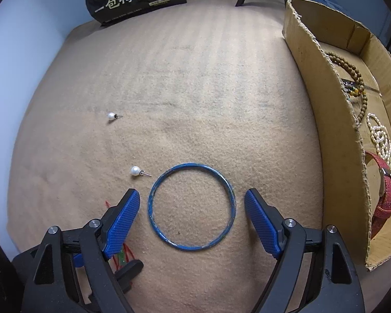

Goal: Organize jewelry
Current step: 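Close the left tool on the jade pendant while the right tool grasps the blue bangle, then lift the jade pendant and blue bangle and carry both over the box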

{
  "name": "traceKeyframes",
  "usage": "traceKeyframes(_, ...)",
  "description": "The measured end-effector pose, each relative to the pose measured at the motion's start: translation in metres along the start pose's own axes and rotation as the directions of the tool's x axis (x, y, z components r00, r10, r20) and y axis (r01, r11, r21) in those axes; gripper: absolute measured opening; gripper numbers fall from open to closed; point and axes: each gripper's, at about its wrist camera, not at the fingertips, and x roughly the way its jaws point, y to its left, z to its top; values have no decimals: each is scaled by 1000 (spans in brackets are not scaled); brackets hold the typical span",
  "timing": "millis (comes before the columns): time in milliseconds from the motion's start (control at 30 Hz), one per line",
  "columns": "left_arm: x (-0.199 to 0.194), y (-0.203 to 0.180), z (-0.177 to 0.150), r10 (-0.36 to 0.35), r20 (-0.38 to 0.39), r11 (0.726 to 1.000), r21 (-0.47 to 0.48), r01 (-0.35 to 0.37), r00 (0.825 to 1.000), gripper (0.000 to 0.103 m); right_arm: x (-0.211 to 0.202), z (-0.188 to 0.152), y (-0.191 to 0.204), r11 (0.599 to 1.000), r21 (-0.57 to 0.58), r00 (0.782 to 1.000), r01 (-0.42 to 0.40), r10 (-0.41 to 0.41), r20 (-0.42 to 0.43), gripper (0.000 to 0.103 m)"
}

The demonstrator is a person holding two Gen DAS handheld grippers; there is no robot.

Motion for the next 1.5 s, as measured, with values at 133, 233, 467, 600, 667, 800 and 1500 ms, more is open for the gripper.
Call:
traceKeyframes(133,2,2,1,4,4,1000,4,-4,1000,26,4,2,4,1000,-7,1000,13,-13,-8,83)
traceKeyframes(233,2,-1,0,19,11,999,40,-20,1000,26,8,3,15,998,-38,999,43,-44,-25,84)
traceKeyframes(467,0,-1,-2,20,17,998,62,-21,1000,26,16,-2,38,987,-121,993,107,-112,-35,83)
traceKeyframes(600,-2,-2,-5,25,18,997,78,-26,1000,26,17,-2,41,988,-115,994,99,-104,-41,82)
traceKeyframes(667,-2,-3,-5,24,17,997,80,-25,1000,26,17,-2,44,986,-126,992,110,-116,-41,79)
traceKeyframes(800,-2,-2,-4,23,16,997,78,-24,1000,24,15,-3,38,983,-142,992,115,-122,-38,71)
traceKeyframes(1500,-14,14,-3,0,24,1000,29,-1,1000,17,-24,-9,-3,995,-92,999,43,-41,29,71)
